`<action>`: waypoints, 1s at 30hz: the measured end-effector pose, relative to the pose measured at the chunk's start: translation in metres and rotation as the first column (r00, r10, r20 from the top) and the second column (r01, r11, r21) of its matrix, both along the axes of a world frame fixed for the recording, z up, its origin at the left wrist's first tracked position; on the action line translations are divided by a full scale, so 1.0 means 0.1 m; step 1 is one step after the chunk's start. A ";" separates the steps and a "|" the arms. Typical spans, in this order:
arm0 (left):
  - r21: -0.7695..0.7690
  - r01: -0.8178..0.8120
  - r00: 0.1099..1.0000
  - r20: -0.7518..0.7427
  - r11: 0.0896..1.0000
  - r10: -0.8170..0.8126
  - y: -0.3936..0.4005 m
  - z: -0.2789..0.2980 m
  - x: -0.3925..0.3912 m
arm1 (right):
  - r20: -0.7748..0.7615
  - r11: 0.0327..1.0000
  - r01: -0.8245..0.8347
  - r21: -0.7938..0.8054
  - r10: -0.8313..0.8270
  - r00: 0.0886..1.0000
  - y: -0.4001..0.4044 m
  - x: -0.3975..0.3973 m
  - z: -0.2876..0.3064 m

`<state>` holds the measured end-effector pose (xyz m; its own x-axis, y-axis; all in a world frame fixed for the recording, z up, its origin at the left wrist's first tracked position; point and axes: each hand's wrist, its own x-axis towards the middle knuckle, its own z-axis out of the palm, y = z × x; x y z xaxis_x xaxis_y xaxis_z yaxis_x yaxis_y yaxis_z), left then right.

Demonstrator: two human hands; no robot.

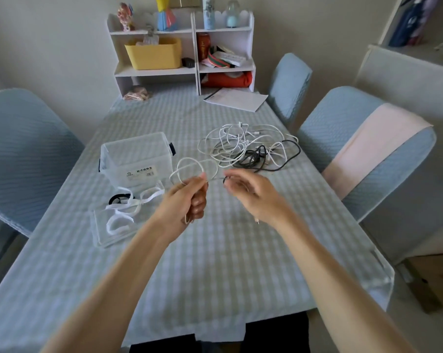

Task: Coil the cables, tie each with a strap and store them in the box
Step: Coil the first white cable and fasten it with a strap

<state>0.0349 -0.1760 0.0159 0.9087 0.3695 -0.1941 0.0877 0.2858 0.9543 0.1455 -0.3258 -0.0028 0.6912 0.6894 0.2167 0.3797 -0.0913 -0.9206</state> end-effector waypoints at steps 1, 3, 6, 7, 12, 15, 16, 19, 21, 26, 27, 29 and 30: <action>0.002 0.038 0.999 -0.002 0.999 -0.038 -0.05 0.03 -0.03 | -0.023 1.000 -0.007 0.006 0.007 1.000 -0.03 -0.07 0.04; 0.000 0.085 0.996 -0.006 0.996 -0.085 -0.10 0.07 -0.10 | -0.054 0.994 0.110 0.028 -0.109 0.993 -0.08 -0.11 0.08; -0.012 0.101 0.994 -0.029 0.995 -0.101 -0.11 0.07 -0.26 | -0.074 0.916 0.395 0.068 -0.390 0.918 -0.23 -0.10 -0.01; -0.008 0.107 0.993 -0.050 0.994 -0.108 -0.10 0.05 -0.32 | -0.074 0.889 0.453 0.065 -0.448 0.891 -0.27 -0.11 -0.05; 0.154 0.129 0.978 -0.186 0.980 -0.100 -0.16 -0.02 -0.54 | 0.062 0.772 0.626 -0.109 -0.623 0.780 -0.43 -0.17 -0.17; 0.298 0.210 0.946 -0.303 0.931 -0.116 -0.23 -0.02 -0.58 | 0.166 0.749 0.623 -0.225 -0.600 0.782 -0.45 -0.34 -0.09; 0.370 0.233 0.936 -0.335 0.899 -0.104 -0.25 -0.02 -0.58 | 0.226 0.755 0.622 -0.207 -0.582 0.781 -0.45 -0.43 -0.03; 0.588 0.289 0.929 -0.363 0.755 -0.073 -0.28 -0.02 -0.56 | 0.355 0.889 0.457 -0.034 -0.416 0.837 -0.39 -0.75 0.08; 0.658 0.281 0.945 -0.318 0.699 -0.080 -0.31 -0.03 -0.62 | 0.444 0.951 0.283 -0.125 -0.202 0.873 -0.34 -0.90 0.00; 0.800 0.242 0.970 -0.198 0.549 -0.140 -0.22 -0.07 -0.85 | 0.619 0.847 0.390 -0.361 -0.095 0.780 -0.34 -0.82 -0.25; 0.853 0.161 0.986 -0.122 0.496 -0.111 -0.15 -0.07 -0.85 | 0.664 0.796 0.473 -0.378 -0.123 0.738 -0.34 -0.76 -0.23; 0.923 -0.001 0.997 0.032 0.384 -0.072 -0.06 -0.08 -0.85 | 0.748 0.640 0.637 -0.429 -0.144 0.648 -0.37 -0.70 -0.20; 0.937 -0.062 0.992 0.094 0.343 -0.079 -0.06 -0.08 -0.85 | 0.773 0.577 0.693 -0.434 -0.157 0.615 -0.37 -0.68 -0.18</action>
